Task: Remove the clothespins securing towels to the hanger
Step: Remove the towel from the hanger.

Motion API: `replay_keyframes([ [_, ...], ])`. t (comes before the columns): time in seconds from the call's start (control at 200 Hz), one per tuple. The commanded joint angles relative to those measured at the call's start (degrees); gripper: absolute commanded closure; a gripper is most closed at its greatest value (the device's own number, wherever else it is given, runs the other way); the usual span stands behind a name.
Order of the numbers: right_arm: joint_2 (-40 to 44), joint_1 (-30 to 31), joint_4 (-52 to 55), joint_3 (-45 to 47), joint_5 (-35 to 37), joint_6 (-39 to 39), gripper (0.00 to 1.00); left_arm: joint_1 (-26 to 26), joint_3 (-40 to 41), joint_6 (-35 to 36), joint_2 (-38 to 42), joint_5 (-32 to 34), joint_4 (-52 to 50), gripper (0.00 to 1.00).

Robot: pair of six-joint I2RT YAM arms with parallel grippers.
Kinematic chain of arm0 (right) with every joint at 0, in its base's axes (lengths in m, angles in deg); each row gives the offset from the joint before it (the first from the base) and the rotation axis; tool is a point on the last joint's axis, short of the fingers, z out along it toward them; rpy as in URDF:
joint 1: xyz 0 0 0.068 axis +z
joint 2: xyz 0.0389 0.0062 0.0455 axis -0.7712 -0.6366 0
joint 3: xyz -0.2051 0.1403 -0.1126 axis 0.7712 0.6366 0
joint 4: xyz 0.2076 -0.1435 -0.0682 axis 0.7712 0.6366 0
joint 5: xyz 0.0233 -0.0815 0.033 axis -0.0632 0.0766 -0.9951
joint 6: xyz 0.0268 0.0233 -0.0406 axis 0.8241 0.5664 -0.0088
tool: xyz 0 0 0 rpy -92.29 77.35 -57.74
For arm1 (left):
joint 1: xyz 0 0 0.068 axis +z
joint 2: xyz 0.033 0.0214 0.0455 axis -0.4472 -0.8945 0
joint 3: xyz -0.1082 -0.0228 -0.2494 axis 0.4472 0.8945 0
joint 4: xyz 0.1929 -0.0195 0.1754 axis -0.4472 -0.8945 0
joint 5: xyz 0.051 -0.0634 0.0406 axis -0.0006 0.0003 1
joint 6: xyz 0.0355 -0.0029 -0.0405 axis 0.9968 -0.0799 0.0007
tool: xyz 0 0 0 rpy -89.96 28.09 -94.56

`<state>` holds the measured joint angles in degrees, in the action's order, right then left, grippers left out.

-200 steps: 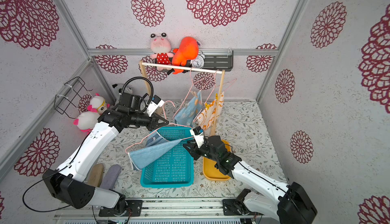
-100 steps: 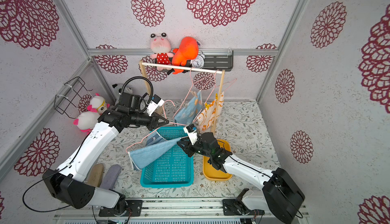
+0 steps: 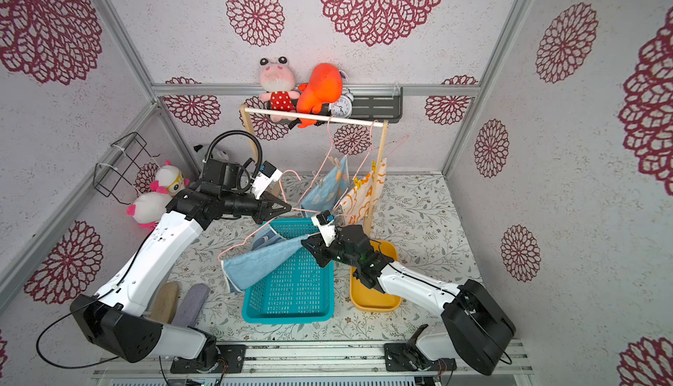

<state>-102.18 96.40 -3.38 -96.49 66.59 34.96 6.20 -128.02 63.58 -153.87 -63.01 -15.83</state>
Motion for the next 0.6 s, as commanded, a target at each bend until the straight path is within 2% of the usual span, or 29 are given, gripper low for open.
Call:
replay_keyframes([
  [0.0,1.57,0.56,-2.37,-2.17,-0.17,-0.08,0.87,-0.35,0.62,0.10,1.29,-1.02,-0.02,1.00],
  [0.155,3.02,0.81,0.37,-1.81,0.98,-0.98,0.94,-0.30,0.98,0.33,0.86,-0.10,-0.01,1.00],
  [0.595,12.53,2.69,15.15,-2.73,7.30,-5.91,0.99,0.22,1.07,0.32,0.05,0.86,0.14,1.00],
])
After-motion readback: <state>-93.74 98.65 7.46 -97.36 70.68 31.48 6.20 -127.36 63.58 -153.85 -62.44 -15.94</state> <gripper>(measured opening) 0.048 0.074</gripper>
